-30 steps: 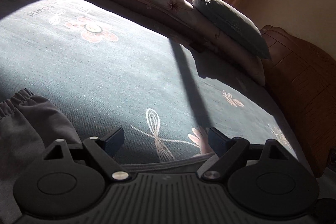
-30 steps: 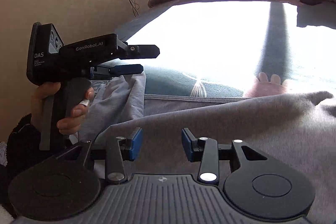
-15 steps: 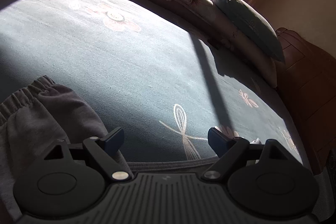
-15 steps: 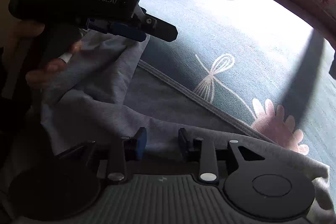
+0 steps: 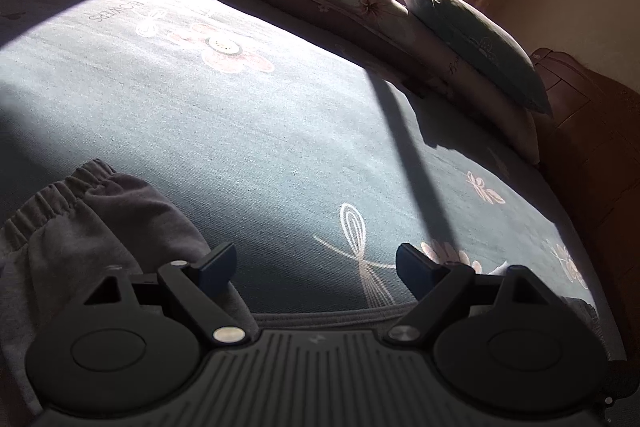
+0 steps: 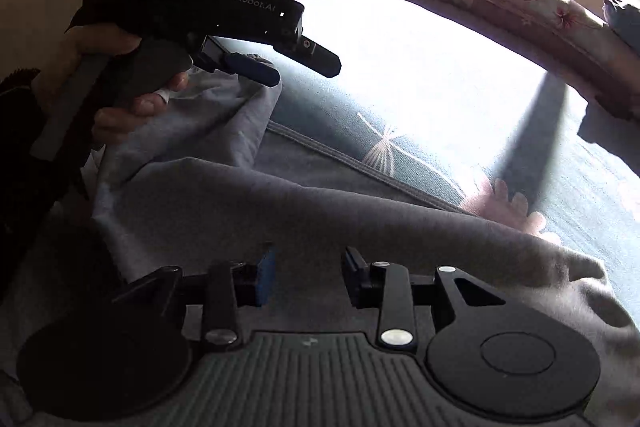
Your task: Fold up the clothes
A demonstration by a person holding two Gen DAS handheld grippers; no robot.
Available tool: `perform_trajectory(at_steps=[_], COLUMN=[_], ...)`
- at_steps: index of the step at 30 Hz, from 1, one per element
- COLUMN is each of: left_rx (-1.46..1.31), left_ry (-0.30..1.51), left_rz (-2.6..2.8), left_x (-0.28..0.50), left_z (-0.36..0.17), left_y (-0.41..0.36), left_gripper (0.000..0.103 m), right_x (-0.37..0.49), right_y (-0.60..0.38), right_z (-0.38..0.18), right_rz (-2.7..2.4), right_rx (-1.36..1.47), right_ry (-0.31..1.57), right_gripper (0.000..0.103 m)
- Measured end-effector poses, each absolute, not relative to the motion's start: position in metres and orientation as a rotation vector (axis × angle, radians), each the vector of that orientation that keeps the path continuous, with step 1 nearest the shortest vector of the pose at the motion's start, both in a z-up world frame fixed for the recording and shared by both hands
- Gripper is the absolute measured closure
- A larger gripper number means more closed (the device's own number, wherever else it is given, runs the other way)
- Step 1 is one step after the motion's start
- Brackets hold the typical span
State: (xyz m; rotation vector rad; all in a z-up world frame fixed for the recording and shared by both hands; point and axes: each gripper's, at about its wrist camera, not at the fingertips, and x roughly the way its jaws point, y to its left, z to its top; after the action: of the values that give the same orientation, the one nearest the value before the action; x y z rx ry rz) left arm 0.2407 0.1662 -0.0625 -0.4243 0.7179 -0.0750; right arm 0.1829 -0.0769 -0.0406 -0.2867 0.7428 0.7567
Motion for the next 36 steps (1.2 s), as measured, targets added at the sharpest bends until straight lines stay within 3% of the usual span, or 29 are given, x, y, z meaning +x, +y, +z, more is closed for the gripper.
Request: perform_trajectory(at_steps=[2, 4, 8, 12, 14, 16, 22, 23, 26, 36], left_rx=[-0.390, -0.337, -0.215, -0.185, -0.131, -0.085, -0.142, -0.151, -0.146, -0.295], left_ry=[0.734, 0.767, 0.927, 1.015, 1.072, 1.132, 1.192, 1.183, 1.163, 0.898], left_rz=[-0.012, 0.024, 0.120, 0.115, 0.157, 0.249, 0.321, 0.322, 0.347, 0.449], left_x=[0.238, 0.234, 0.236, 0.250, 0.262, 0.273, 0.278, 0.276, 0.267, 0.218], left_z=[-0.059, -0.056, -0.052, -0.043, -0.048, -0.057, -0.076, -0.075, -0.068, -0.019], left_y=[0.165, 0.162, 0.150, 0.132, 0.120, 0.114, 0.120, 0.120, 0.120, 0.149], left_gripper=[0.019, 0.028, 0.072, 0.073, 0.067, 0.070, 0.061, 0.067, 0.097, 0.100], right_x=[0.173, 0.170, 0.165, 0.168, 0.169, 0.167, 0.150, 0.149, 0.147, 0.148], right_y=[-0.089, -0.102, -0.135, -0.168, -0.179, -0.186, -0.202, -0.203, -0.204, -0.216], right_z=[-0.039, -0.041, -0.050, -0.056, -0.054, -0.049, -0.029, -0.028, -0.027, -0.020], right_rz=[0.755, 0.760, 0.782, 0.803, 0.786, 0.779, 0.789, 0.796, 0.798, 0.782], right_rx=[-0.215, -0.177, -0.074, 0.049, 0.082, 0.107, 0.110, 0.114, 0.113, 0.149], right_ry=[0.695, 0.678, 0.634, 0.664, 0.652, 0.627, 0.521, 0.518, 0.516, 0.480], right_gripper=[0.057, 0.057, 0.056, 0.056, 0.056, 0.056, 0.042, 0.042, 0.042, 0.042])
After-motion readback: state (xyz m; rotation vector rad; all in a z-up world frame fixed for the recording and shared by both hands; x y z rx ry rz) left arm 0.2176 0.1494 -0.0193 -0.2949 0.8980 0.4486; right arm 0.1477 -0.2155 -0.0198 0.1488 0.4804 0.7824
